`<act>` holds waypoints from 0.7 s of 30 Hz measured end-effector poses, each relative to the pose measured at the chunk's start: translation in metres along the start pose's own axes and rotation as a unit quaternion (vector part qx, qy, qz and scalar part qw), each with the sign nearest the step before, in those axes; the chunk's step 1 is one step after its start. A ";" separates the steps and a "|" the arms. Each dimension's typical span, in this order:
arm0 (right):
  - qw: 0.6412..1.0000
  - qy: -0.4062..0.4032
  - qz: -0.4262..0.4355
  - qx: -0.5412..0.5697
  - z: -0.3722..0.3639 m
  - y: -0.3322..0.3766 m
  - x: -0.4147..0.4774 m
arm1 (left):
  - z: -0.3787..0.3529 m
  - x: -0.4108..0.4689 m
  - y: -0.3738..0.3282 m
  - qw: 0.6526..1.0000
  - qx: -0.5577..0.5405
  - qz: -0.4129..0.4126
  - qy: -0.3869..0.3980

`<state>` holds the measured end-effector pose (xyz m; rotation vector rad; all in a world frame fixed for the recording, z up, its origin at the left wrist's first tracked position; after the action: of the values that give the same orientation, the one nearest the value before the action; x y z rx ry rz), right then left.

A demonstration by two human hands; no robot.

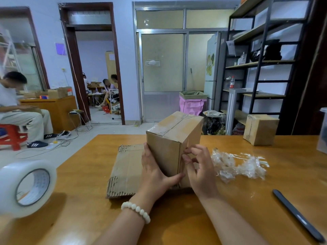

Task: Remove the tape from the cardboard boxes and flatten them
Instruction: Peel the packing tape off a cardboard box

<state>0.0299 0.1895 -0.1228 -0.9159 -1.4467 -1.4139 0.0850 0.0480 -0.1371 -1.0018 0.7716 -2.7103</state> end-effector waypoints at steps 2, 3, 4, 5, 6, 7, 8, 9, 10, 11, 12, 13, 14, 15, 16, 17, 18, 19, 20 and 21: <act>1.000 0.000 0.023 -0.017 0.001 0.000 0.000 | 0.000 -0.001 0.000 1.000 0.007 -0.007 -0.001; 0.999 0.002 0.036 -0.026 0.001 0.001 0.000 | 0.000 -0.001 -0.001 1.000 0.008 -0.008 -0.004; 0.998 0.004 0.046 -0.035 0.001 0.002 -0.001 | 0.000 -0.001 -0.001 1.000 0.008 -0.006 -0.006; 0.998 0.006 0.052 -0.040 0.001 0.003 -0.001 | 0.000 -0.001 -0.001 1.000 0.006 -0.004 -0.006; 0.998 0.008 0.052 -0.039 0.001 0.004 0.000 | 0.000 -0.001 -0.002 1.000 0.005 0.000 -0.004; 0.998 0.010 0.048 -0.037 0.000 0.005 0.000 | 0.001 -0.001 -0.003 1.000 0.003 0.004 -0.001; 0.998 0.011 0.045 -0.038 0.000 0.005 0.000 | 0.001 -0.001 -0.004 1.000 0.001 0.007 0.000; 0.998 0.009 0.042 -0.041 0.000 0.006 0.000 | 0.001 -0.001 -0.004 1.000 -0.001 0.010 -0.001; 0.998 0.006 0.039 -0.041 -0.001 0.006 0.000 | 0.001 -0.001 -0.004 1.000 -0.001 0.011 -0.002; 0.999 0.002 0.035 -0.038 -0.001 0.007 0.000 | 0.001 -0.001 -0.005 1.000 0.000 0.012 -0.001; 0.999 0.000 0.029 -0.034 -0.001 0.007 0.000 | 0.001 -0.001 -0.005 1.000 0.001 0.012 0.002; 0.999 -0.001 0.024 -0.032 -0.001 0.007 0.001 | 0.001 -0.001 -0.005 1.000 0.002 0.010 0.005; 0.999 -0.001 0.020 -0.035 -0.001 0.008 0.001 | 0.001 -0.001 -0.005 1.000 0.003 0.008 0.007; 0.999 0.001 0.018 -0.040 -0.001 0.008 0.001 | 0.002 -0.001 -0.005 1.000 0.003 0.008 0.007; 0.999 0.003 0.017 -0.046 -0.002 0.009 0.001 | 0.001 -0.001 -0.005 1.000 0.004 0.007 0.005; 0.999 0.005 0.017 -0.050 -0.002 0.009 0.001 | 0.001 -0.001 -0.005 1.000 0.006 0.007 0.004; 0.998 0.007 0.015 -0.052 -0.002 0.010 0.002 | 0.001 -0.001 -0.005 1.000 0.010 0.007 0.003; 0.999 0.008 0.013 -0.050 -0.002 0.010 0.002 | 0.000 -0.001 -0.004 1.000 0.015 0.005 0.000; 0.999 0.008 0.013 -0.044 -0.002 0.010 0.003 | 0.000 -0.001 -0.003 1.000 0.017 0.006 0.000; 0.999 0.007 0.011 -0.032 -0.002 0.010 0.003 | 0.000 -0.001 -0.003 1.000 0.013 0.010 -0.001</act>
<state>0.0383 0.1883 -0.1164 -0.9572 -1.3834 -1.4538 0.0854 0.0508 -0.1363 -0.9851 0.7393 -2.6960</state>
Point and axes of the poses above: each hand's wrist, its own x-axis towards the middle knuckle, its own z-axis out of the back of the hand, y = z × x, the point moved 2 cm from there along x, towards the middle knuckle, and after that the axes turned 15 degrees about x, right-handed, at the moved point
